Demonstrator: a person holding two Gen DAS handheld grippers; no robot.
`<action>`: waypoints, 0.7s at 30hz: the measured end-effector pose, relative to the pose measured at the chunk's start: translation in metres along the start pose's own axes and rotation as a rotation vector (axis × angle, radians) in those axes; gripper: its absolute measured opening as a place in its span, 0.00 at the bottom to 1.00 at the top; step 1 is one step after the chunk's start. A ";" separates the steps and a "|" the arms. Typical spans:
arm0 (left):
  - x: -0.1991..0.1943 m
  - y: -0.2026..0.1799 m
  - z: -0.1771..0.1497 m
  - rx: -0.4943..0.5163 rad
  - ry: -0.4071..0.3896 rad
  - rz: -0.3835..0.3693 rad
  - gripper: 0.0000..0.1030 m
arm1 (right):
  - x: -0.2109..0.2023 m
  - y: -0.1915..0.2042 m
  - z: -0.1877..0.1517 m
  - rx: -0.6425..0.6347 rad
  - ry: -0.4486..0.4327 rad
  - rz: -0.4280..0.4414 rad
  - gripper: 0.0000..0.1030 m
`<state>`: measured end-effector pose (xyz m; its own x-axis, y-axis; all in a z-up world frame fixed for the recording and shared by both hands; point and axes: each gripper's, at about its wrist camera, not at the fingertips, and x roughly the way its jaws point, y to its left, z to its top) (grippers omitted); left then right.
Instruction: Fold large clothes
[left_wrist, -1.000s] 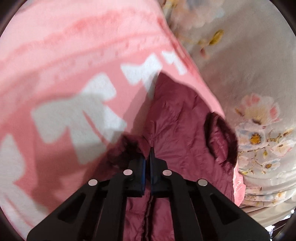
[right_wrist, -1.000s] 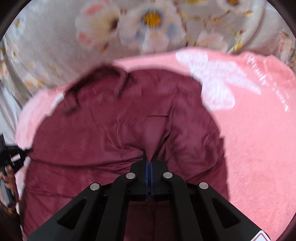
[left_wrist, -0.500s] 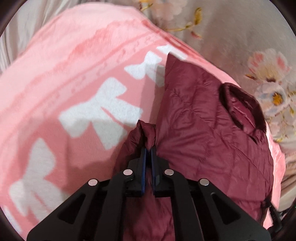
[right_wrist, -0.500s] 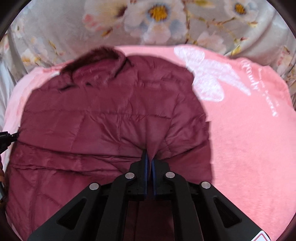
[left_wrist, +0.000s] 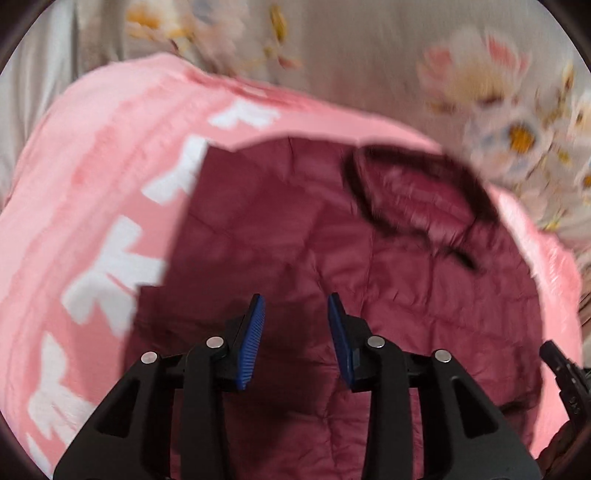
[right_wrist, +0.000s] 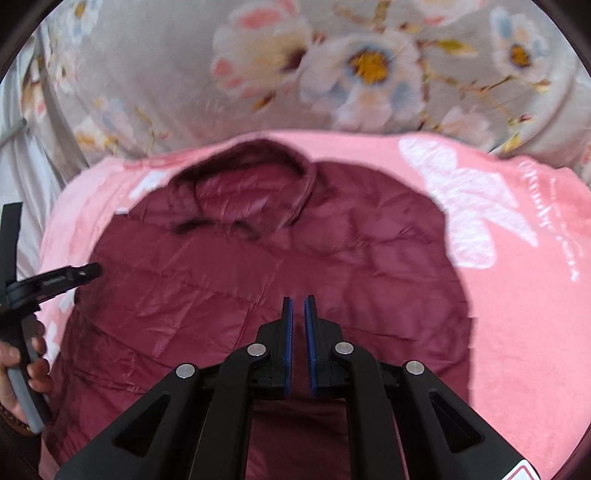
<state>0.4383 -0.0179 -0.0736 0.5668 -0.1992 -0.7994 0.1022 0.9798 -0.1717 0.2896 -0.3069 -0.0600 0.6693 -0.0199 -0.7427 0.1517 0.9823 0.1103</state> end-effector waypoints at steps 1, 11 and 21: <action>0.007 -0.001 -0.004 0.001 0.011 0.001 0.33 | 0.009 0.001 -0.002 -0.003 0.018 0.000 0.08; 0.025 0.000 -0.033 0.047 -0.056 0.027 0.33 | 0.047 -0.004 -0.036 -0.001 0.074 -0.002 0.06; 0.026 -0.003 -0.037 0.067 -0.090 0.039 0.34 | 0.049 -0.002 -0.041 -0.013 0.047 -0.012 0.06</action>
<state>0.4224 -0.0270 -0.1149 0.6425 -0.1620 -0.7490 0.1314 0.9862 -0.1005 0.2924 -0.3017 -0.1240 0.6324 -0.0237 -0.7743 0.1504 0.9843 0.0927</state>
